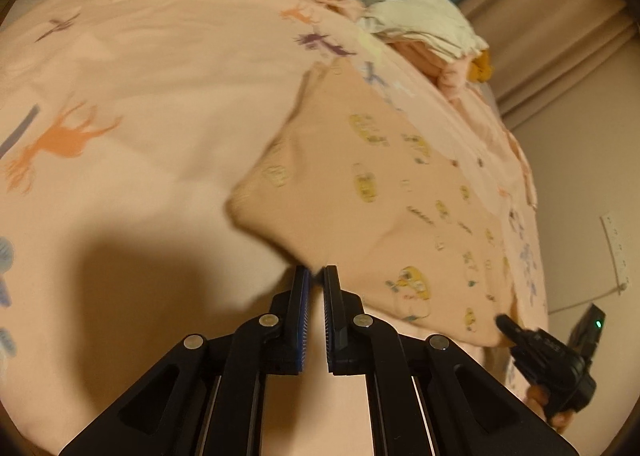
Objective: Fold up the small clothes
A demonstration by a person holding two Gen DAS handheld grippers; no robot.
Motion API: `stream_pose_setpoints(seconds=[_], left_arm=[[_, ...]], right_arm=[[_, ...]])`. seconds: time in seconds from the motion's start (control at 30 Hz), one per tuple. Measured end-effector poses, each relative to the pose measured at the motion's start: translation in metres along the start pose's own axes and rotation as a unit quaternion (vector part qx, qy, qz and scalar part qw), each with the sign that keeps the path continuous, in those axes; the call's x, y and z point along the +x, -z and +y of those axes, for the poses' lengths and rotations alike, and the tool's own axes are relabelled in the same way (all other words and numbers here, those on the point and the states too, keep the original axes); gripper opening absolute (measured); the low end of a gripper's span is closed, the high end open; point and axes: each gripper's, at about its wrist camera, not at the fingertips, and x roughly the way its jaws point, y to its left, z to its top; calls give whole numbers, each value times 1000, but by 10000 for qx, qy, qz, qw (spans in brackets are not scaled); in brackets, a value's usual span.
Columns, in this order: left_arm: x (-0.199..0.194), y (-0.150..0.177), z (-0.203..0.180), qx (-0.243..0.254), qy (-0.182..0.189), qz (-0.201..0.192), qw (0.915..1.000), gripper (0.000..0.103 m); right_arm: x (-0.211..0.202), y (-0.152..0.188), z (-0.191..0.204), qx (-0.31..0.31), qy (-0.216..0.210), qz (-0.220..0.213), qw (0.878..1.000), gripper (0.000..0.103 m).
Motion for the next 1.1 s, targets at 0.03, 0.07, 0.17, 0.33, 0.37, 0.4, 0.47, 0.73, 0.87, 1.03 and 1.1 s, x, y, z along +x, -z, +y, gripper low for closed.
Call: stream_pose_setpoints(seconds=[0.03,0.07,0.17,0.33,0.37,0.4,0.47,0.73,0.87,1.03,1.1], left_arm=[[0,0,4,-108,-77,28,9999,4],[-1,-1,10,-238,-169,41,9996,4],[-11,-3,18,-373,-508,-166,9979,4],[-15,-10,35,-903,-113,-191,9957,4],[-9,-10,38,-995,180,-20,9949,4],[-5,-10,39,-1034,376,95,9939,4],[5,-11,36,-1096,739,328,9907,11],[8,-15,25,-1010,1041,182,9893,43],[6,-14,26,-1016,976,226,9898,44],[1,-13,24,-812,800,128,9934,45],[0,-12,22,-725,779,105,9943,45]], right_arm=[[-4,3,-3,12,40,-24,10000,17],[-8,4,-7,2,146,-77,9999,17],[-18,8,-14,-7,380,-232,9990,17],[-30,10,-23,124,-76,-380,9992,19],[-34,9,-23,142,-236,-437,9987,19],[-38,9,-23,129,-392,-502,9979,19],[-43,10,-19,74,-639,-624,9960,19],[-26,9,2,-20,-1001,-309,9945,20],[-17,10,24,-390,-877,-211,9952,20],[-7,14,53,-993,-714,-181,9923,20],[0,14,60,-1086,-702,-101,9916,20]])
